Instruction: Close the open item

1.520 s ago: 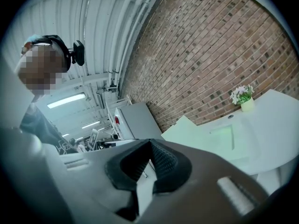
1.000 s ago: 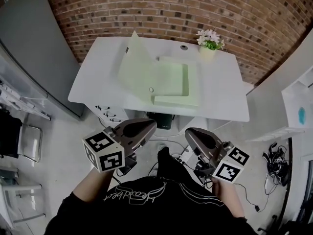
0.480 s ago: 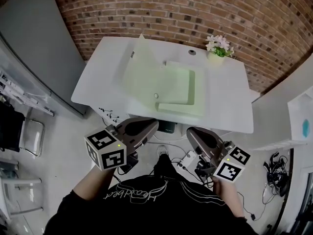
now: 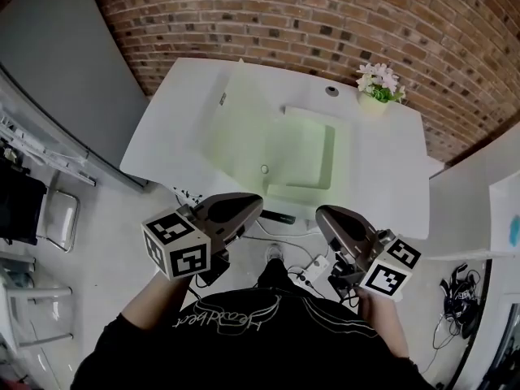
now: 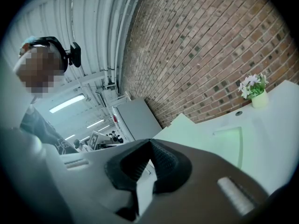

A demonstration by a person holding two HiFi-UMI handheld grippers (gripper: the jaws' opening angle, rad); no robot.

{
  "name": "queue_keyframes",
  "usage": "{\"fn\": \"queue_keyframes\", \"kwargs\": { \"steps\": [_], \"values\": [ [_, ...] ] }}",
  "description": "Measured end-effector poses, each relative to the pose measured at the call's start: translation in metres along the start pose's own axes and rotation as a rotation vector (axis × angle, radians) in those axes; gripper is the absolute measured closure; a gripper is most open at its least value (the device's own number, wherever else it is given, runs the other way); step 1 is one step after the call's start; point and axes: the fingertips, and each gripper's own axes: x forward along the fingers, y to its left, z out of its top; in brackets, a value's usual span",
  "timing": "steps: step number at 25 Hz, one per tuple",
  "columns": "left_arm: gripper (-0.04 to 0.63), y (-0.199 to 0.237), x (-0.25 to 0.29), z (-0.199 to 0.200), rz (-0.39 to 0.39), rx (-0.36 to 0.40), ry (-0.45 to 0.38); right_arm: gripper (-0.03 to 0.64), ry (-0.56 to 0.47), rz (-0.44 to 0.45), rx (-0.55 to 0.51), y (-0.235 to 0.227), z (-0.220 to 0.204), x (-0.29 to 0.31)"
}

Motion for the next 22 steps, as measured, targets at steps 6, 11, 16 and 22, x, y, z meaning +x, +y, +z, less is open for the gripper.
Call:
{"fn": "queue_keyframes", "kwargs": {
  "steps": [6, 11, 16, 22],
  "values": [
    [0.593, 0.029, -0.001, 0.0, 0.06, -0.027, 0.008, 0.614, 0.029, 0.008, 0.023, -0.018, 0.002, 0.014],
    [0.594, 0.048, -0.002, -0.004, 0.096, -0.052, 0.018, 0.614, 0.046, 0.01, 0.031, -0.028, 0.003, 0.022],
    [0.594, 0.066, -0.007, -0.01, 0.122, -0.072, 0.023, 0.614, 0.062, 0.002, 0.041, -0.039, 0.001, 0.026],
    [0.593, 0.094, -0.017, -0.023, 0.179, -0.106, 0.034, 0.614, 0.08, -0.005, 0.05, -0.044, -0.003, 0.03]
  ]
}}
